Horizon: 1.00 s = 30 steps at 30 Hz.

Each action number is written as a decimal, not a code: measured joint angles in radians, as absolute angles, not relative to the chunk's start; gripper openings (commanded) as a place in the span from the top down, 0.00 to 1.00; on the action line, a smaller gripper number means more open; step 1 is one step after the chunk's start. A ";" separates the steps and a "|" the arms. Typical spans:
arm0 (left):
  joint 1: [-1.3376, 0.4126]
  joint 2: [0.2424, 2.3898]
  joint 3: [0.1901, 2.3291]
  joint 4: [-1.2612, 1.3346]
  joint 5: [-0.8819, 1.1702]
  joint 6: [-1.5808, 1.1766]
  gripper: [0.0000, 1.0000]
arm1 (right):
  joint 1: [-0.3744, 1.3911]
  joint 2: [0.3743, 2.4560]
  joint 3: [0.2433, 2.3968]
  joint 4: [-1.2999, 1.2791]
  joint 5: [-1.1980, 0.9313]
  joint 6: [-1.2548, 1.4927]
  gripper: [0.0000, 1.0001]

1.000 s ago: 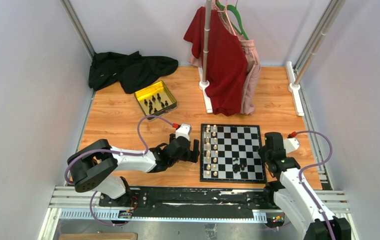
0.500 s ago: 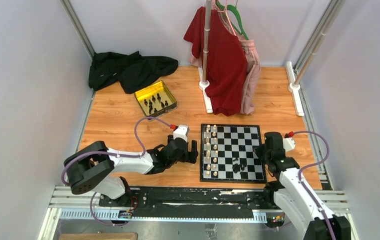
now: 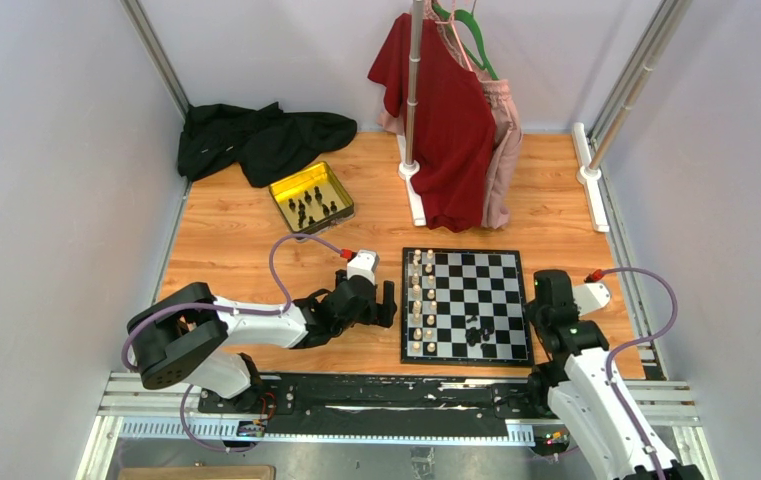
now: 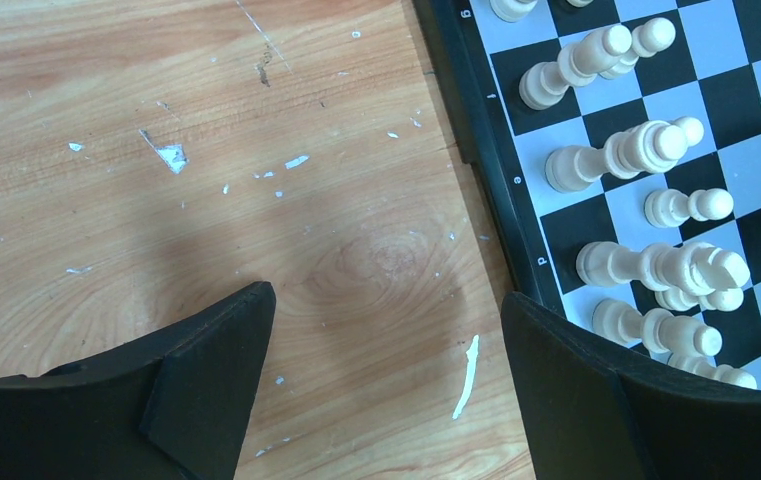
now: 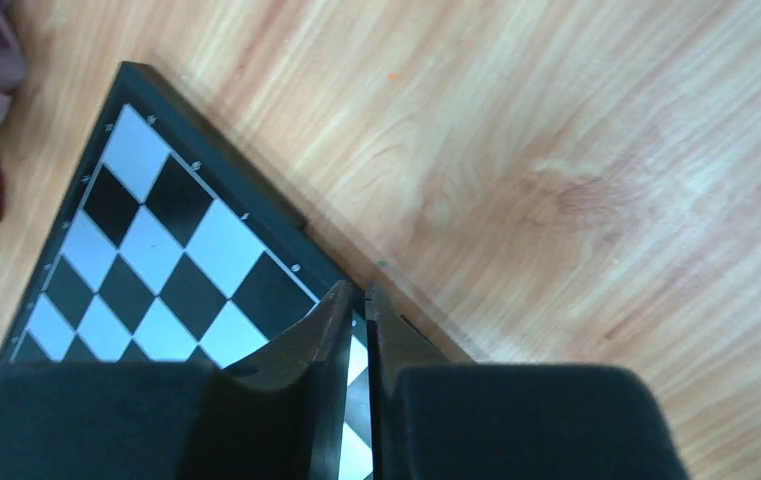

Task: Set up the chess pieces on the board
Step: Move the chessboard to the center of the board.

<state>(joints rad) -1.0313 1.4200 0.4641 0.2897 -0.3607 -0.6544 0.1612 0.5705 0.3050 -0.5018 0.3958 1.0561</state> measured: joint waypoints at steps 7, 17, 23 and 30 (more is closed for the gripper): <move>-1.031 1.420 0.464 0.290 -0.357 -0.654 0.11 | 0.161 0.641 0.305 -0.535 0.450 1.080 0.81; -1.031 1.425 0.466 0.299 -0.343 -0.657 0.11 | 0.157 0.683 0.285 -0.490 0.416 1.104 0.82; -1.031 1.425 0.466 0.300 -0.339 -0.665 0.11 | 0.152 0.715 0.280 -0.445 0.378 1.119 0.82; -1.031 1.412 0.450 0.307 -0.343 -0.685 0.17 | 0.151 0.747 0.270 -0.384 0.301 1.144 0.82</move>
